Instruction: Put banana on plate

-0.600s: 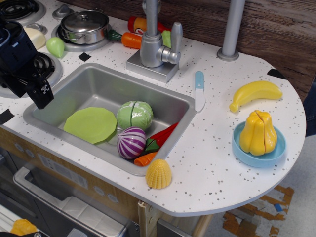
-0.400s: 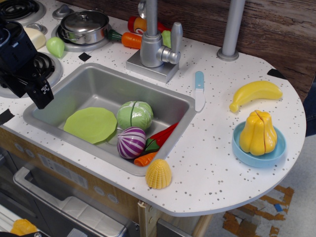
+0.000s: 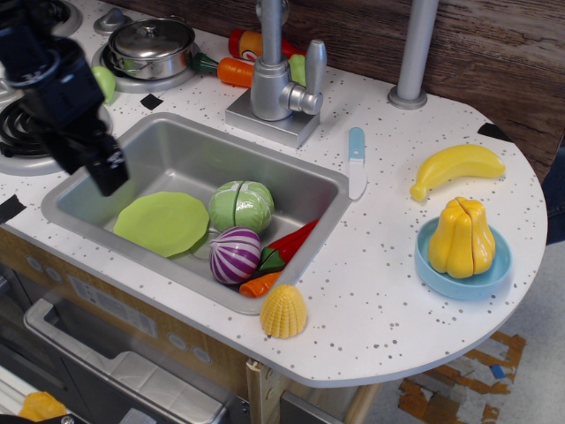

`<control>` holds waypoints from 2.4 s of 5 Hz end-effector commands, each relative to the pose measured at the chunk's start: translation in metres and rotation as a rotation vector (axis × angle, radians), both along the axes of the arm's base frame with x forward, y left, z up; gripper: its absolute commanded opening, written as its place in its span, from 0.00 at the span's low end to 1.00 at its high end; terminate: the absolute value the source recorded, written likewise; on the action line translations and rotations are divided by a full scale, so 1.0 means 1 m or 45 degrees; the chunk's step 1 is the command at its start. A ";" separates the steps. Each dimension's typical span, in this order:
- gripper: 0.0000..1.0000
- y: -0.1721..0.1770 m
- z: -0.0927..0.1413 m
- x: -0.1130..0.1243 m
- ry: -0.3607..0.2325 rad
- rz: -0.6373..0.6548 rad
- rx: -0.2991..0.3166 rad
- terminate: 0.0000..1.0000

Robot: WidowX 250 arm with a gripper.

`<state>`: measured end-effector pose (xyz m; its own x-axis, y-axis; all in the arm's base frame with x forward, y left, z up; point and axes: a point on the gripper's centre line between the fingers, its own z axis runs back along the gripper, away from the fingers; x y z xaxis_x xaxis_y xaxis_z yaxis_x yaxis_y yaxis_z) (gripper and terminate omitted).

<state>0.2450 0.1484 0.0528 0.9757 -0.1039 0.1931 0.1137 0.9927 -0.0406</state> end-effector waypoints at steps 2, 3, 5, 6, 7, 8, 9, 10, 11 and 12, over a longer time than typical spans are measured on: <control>1.00 -0.072 0.034 0.082 -0.119 -0.150 0.046 0.00; 1.00 -0.122 0.051 0.115 -0.083 -0.118 0.073 0.00; 1.00 -0.197 0.053 0.138 -0.009 -0.269 0.104 0.00; 1.00 -0.213 0.041 0.149 -0.025 -0.263 0.118 0.00; 1.00 -0.216 0.024 0.162 -0.084 -0.288 0.092 0.00; 1.00 -0.227 0.004 0.174 -0.136 -0.280 0.125 0.00; 1.00 -0.218 -0.006 0.185 -0.172 -0.304 0.069 0.00; 1.00 -0.229 -0.010 0.197 -0.213 -0.271 0.012 0.00; 0.00 -0.230 -0.018 0.201 -0.251 -0.222 -0.039 0.00; 0.00 -0.228 -0.012 0.197 -0.249 -0.210 -0.031 0.00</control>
